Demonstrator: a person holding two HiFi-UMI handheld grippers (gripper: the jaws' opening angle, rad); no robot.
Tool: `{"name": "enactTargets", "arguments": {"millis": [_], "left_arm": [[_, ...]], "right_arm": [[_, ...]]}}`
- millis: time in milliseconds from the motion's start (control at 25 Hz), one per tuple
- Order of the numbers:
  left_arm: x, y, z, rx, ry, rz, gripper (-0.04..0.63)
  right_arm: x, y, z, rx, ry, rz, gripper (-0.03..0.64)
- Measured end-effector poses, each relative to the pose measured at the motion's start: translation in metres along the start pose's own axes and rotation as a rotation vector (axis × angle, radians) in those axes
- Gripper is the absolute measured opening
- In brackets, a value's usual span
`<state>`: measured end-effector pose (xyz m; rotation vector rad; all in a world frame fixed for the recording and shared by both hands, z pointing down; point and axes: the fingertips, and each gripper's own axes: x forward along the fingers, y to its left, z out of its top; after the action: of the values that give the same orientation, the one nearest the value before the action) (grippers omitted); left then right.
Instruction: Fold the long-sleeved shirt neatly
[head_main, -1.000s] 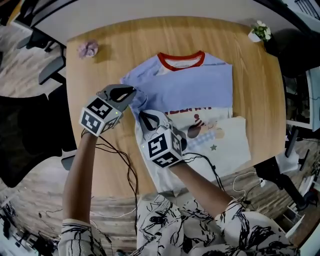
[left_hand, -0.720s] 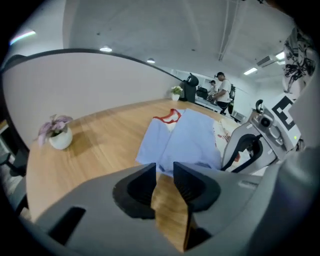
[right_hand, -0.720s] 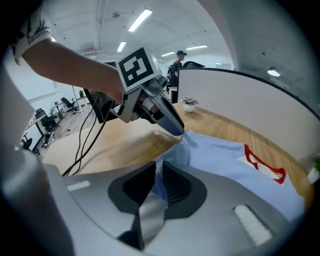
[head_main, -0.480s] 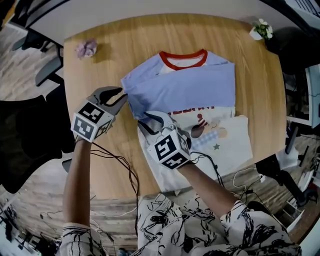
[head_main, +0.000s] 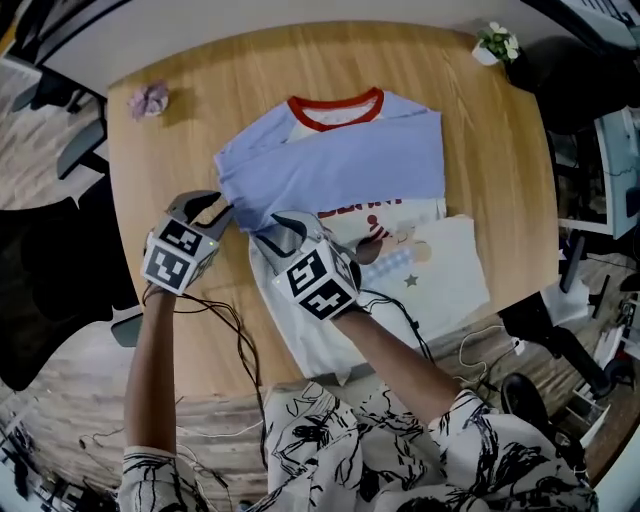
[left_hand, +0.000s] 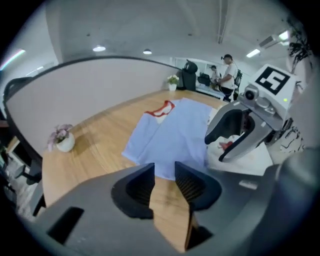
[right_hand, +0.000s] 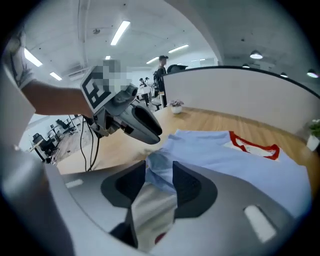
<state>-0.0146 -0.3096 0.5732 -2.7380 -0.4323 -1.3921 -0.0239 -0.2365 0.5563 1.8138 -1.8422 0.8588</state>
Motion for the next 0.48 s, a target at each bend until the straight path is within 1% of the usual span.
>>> {"name": "enactTargets", "arguments": {"millis": [80, 200, 320, 400, 480], "left_arm": [[-0.029, -0.024, 0.009, -0.026, -0.09, 0.033, 0.166], [-0.071, -0.081, 0.015, -0.063, -0.217, 0.084, 0.214], [-0.1, -0.147, 0.012, -0.176, -0.33, 0.131, 0.243], [-0.11, -0.188, 0.002, -0.253, -0.364, 0.17, 0.257], [-0.115, -0.226, -0.013, -0.326, -0.365, 0.203, 0.261]], "right_arm": [[-0.037, -0.002, -0.004, 0.021, -0.052, 0.017, 0.213], [-0.109, -0.019, -0.024, 0.026, -0.106, -0.008, 0.233], [-0.187, -0.045, -0.058, 0.004, -0.146, -0.082, 0.247], [-0.237, -0.065, -0.085, 0.002, -0.172, -0.141, 0.251], [-0.278, -0.083, -0.115, 0.009, -0.195, -0.186, 0.252]]}}
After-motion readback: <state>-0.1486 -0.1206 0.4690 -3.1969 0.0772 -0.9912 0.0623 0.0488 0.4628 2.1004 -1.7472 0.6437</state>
